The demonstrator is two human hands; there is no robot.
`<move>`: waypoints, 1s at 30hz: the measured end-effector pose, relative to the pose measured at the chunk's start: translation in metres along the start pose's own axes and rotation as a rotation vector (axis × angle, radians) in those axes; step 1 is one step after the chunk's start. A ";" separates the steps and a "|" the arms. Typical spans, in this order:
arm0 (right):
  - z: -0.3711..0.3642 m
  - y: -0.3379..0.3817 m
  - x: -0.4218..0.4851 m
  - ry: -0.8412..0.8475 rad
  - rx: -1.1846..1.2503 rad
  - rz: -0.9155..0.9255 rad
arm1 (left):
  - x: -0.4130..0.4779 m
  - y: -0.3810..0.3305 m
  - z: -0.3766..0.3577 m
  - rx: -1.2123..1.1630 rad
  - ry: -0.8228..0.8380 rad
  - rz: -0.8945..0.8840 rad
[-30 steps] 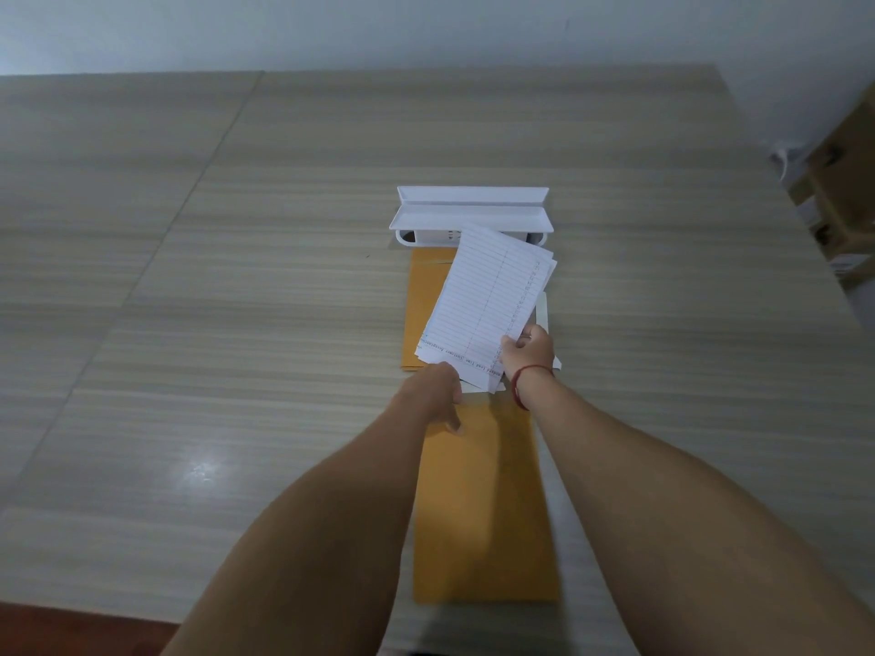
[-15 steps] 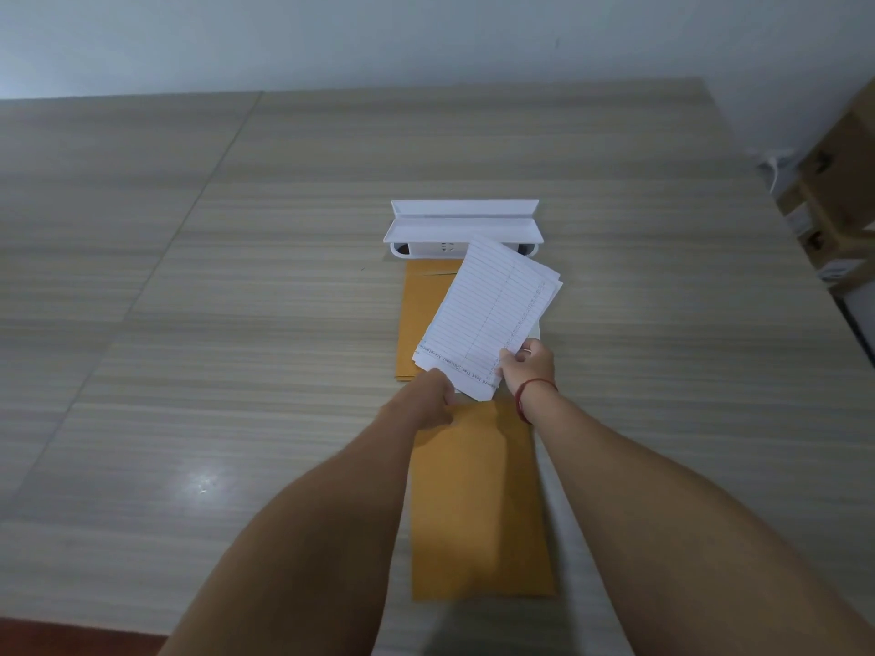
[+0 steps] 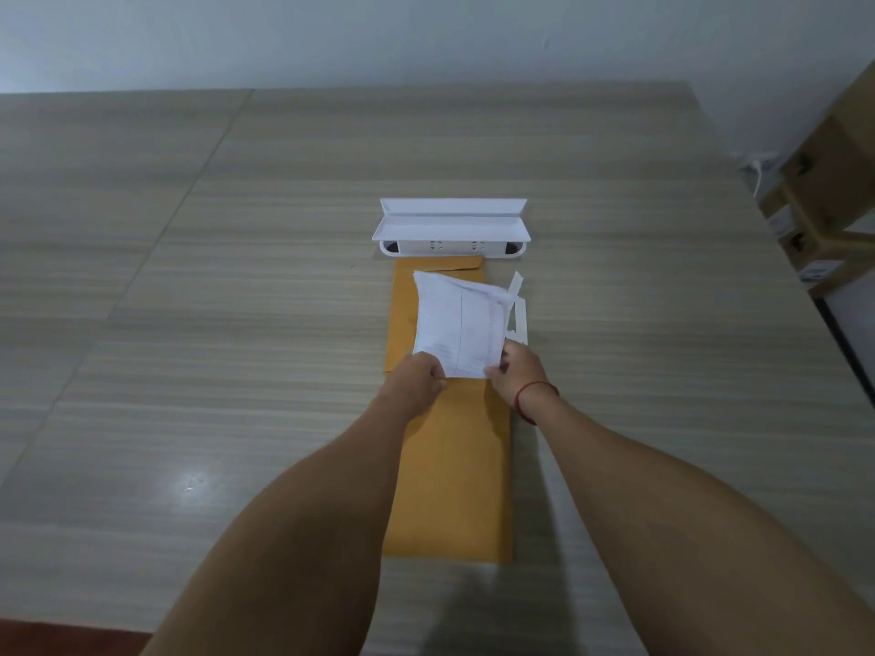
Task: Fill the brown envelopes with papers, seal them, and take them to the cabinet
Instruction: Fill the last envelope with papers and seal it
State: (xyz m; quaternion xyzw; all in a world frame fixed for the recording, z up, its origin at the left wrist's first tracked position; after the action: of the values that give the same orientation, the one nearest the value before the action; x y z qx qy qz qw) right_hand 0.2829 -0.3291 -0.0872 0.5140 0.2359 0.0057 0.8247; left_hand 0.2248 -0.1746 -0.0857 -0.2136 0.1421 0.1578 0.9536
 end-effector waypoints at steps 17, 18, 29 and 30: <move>0.010 0.026 0.011 0.061 -0.176 0.058 | -0.005 -0.006 0.007 0.001 -0.079 -0.111; 0.009 0.025 0.010 0.063 -0.203 0.060 | -0.005 -0.006 0.006 0.003 -0.079 -0.109; 0.002 0.023 0.006 0.141 -0.273 0.061 | -0.011 -0.001 0.007 0.082 -0.056 -0.146; -0.001 0.021 0.004 0.161 -0.300 0.058 | -0.010 -0.005 0.011 0.086 -0.069 -0.163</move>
State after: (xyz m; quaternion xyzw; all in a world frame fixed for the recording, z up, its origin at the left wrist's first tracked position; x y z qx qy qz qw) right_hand 0.2913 -0.3173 -0.0711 0.3896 0.2826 0.1059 0.8701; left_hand 0.2194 -0.1767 -0.0712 -0.1778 0.0979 0.0808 0.9759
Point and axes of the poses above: each hand's wrist, its own x-axis towards the middle knuckle, its own z-axis out of the back of the hand, y = z × x, the point moved 6 cm from there along x, towards the middle knuckle, and after that the axes turned 14 degrees about x, right-handed, at the moved point
